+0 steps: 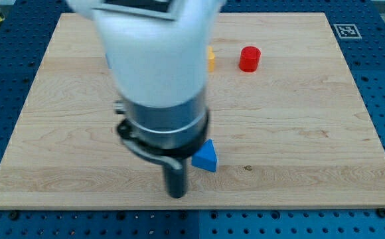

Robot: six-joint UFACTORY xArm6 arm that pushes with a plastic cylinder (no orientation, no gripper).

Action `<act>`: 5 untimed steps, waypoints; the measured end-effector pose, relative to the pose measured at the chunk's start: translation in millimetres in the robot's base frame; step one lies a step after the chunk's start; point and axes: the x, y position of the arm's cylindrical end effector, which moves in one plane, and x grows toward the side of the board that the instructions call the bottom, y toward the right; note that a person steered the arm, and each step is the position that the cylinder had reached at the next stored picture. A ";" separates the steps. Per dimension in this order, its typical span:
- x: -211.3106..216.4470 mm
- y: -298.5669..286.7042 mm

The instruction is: Move the blue triangle towards the red star

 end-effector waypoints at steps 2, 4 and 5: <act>-14.8 61.1; -15.8 35.0; -16.2 19.7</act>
